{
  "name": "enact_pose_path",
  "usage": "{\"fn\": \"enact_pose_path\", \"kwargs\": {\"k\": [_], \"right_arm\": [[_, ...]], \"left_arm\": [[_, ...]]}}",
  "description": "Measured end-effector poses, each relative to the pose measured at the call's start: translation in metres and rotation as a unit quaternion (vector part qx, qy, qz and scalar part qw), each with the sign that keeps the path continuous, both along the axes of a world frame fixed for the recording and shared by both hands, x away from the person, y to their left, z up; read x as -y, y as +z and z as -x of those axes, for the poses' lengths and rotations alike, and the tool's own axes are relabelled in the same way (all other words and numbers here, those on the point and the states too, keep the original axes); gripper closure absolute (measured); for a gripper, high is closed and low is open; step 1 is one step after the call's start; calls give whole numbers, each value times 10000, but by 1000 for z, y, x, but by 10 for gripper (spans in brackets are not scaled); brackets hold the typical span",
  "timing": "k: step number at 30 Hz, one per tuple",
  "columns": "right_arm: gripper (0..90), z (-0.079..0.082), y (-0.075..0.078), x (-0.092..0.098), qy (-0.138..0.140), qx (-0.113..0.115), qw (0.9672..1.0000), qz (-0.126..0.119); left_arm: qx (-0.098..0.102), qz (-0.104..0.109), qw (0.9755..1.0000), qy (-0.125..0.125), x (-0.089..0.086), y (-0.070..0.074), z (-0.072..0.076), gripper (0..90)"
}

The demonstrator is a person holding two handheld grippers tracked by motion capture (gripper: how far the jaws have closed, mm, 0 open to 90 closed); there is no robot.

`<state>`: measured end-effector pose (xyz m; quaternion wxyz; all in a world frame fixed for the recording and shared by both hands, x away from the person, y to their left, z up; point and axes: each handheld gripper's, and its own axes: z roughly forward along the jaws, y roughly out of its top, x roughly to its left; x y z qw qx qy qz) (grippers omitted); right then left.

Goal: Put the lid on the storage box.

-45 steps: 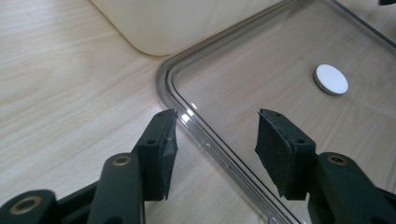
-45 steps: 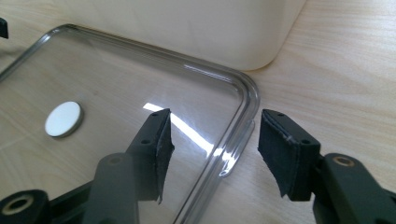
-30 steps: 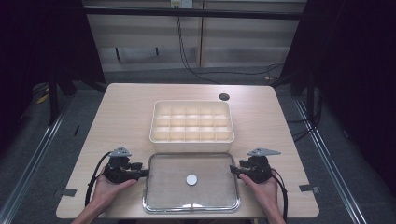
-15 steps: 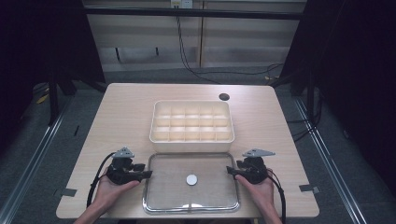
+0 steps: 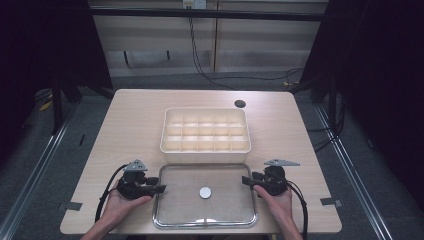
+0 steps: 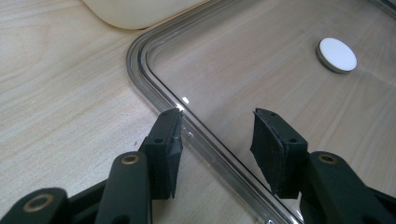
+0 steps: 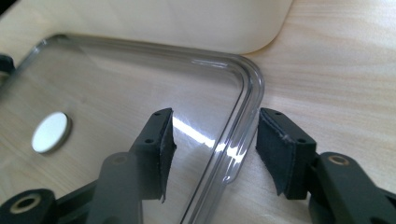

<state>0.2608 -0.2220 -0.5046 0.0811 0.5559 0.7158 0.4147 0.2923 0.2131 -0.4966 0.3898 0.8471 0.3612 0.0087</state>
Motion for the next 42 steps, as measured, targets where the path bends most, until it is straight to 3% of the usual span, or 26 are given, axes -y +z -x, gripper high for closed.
{"fn": "enact_pose_path", "kwargs": {"k": [1, 3, 8, 10, 11, 14, 18, 23, 42], "right_arm": [[474, 0, 0, 0, 0, 0, 10000, 0], [484, 0, -1, 3, -131, -86, 9995, -266], [502, 0, -3, 8, -265, -169, 9975, -632], [528, 1, -3, 12, -325, -184, 9957, -844], [528, 1, -2, 13, -329, -176, 9957, -847], [530, 1, -2, 14, -353, -171, 9956, -847], [536, 1, -3, 15, -376, -179, 9949, -916], [561, 3, -2, 20, -482, -139, 9897, -1340], [624, 5, 0, 24, -356, -187, 9868, -1571]], "left_arm": [[0, 0, 10000, 0, 0, 0, 0, 507], [11, -8, 10000, -6, 0, 0, 0, 510], [80, -81, 9999, -32, 1, 0, 1, 510], [-94, 32, 10000, 11, 0, 0, 1, 515], [-173, 80, 9998, 9, 0, 1, 1, 518], [20, -131, 9999, -22, 3, 2, 4, 540], [-13, -76, 10000, -10, 2, 1, 4, 540], [52, -144, 9999, -41, 3, 2, 5, 540], [48, -141, 9999, 40, 1, 2, 4, 539]]}}
